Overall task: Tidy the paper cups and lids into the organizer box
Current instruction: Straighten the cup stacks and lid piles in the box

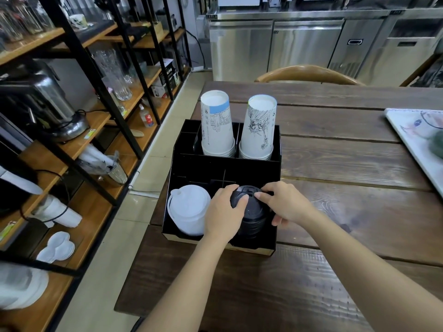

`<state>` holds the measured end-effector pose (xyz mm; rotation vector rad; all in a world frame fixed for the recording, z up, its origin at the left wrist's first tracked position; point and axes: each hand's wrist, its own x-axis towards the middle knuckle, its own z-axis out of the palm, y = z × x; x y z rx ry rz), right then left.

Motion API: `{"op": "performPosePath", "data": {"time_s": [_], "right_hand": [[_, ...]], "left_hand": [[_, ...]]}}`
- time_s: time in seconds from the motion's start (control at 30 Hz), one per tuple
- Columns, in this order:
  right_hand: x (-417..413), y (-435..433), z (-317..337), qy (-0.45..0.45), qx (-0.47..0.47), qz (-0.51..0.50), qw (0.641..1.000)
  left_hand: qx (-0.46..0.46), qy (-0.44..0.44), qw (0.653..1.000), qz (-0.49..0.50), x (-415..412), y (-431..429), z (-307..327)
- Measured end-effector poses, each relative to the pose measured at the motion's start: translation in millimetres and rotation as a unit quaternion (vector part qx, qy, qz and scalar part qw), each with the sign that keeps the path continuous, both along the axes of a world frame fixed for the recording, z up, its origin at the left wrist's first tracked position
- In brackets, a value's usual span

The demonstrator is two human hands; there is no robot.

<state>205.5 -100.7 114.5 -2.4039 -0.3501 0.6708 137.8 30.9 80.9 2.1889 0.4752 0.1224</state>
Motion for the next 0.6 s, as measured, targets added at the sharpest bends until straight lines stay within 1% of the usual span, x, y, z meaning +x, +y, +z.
{"op": "performPosePath", "data": {"time_s": [0.13,0.23,0.37,0.43,0.5,0.6], "right_hand": [[1,-3,-1,-0.025,0.003,0.011,1.0],[4,-3,0,-0.068,-0.012,0.025,0.997],[6,1,7,-0.11,-0.004,-0.004,0.994],[5,5,14,-0.156,0.004,-0.024,0.987],[1,11,22,-0.186,0.036,-0.017,0.982],[-9,27,29,-0.199,0.084,0.061,0.975]], "left_hand": [[0.003,0.001,1.0,0.001,-1,0,3],[0.004,-0.003,1.0,0.0,-2,2,7],[-0.008,-0.04,0.999,0.021,-5,10,19],[-0.018,-0.077,0.995,0.056,-9,17,28],[-0.014,-0.108,0.988,0.106,-14,29,33],[-0.007,-0.112,0.978,0.177,-22,50,32]]}}
